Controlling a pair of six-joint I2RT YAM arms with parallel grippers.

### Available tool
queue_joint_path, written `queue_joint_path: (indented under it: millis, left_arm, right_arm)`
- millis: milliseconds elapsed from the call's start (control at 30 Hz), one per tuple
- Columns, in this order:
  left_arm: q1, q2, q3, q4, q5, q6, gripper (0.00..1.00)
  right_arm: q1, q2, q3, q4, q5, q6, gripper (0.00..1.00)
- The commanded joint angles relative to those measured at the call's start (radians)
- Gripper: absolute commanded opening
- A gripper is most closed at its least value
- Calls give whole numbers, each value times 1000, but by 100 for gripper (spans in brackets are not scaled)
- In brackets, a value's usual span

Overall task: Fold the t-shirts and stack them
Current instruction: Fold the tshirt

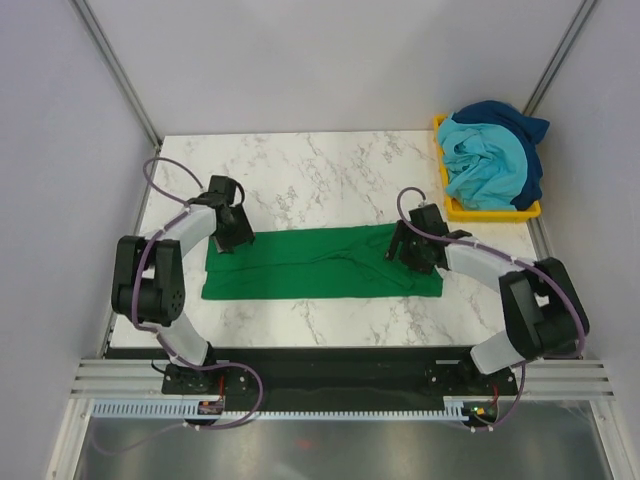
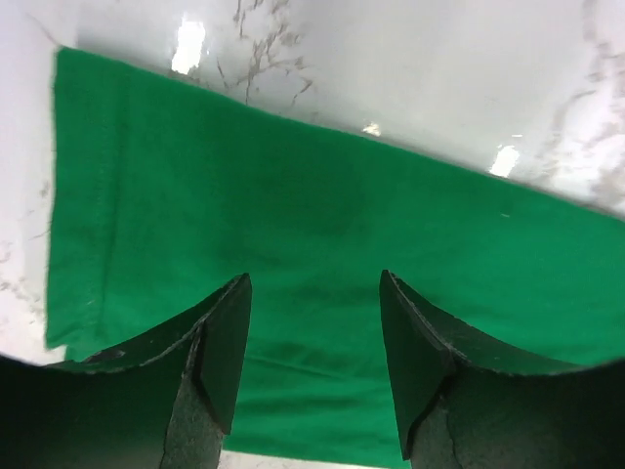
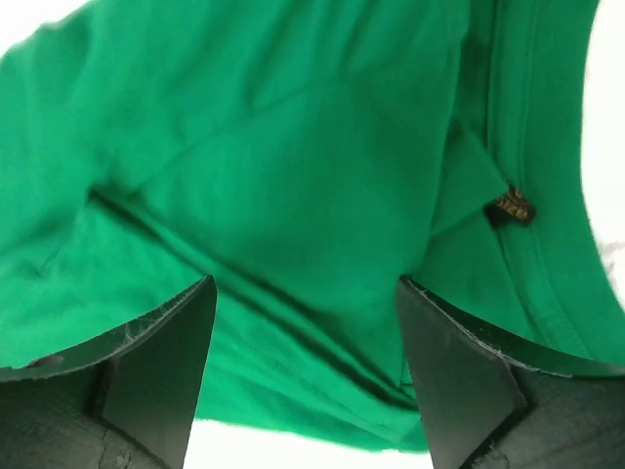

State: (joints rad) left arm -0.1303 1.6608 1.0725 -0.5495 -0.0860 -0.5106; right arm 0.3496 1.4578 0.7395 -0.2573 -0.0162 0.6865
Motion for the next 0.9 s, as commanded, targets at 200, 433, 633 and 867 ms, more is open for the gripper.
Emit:
queue_joint_path:
  millis: [200,433,633,867]
  left_arm:
    - [-11,139,-32,29,176,-63,61]
    - [-51,2,-251,149,366,-138,61]
    - [-328,-128,-371,247,437,-379,63]
    - [-549,-264,-378,330,523,-601,65]
  right_arm:
    - [-47,419,372,-17,79,-4,83]
    - [-47,832,1004,-129,19,-18,82]
    - [-37,1294,1677,-135,-208,10,81]
    - [-24,1380,1684,320,-337,90,80]
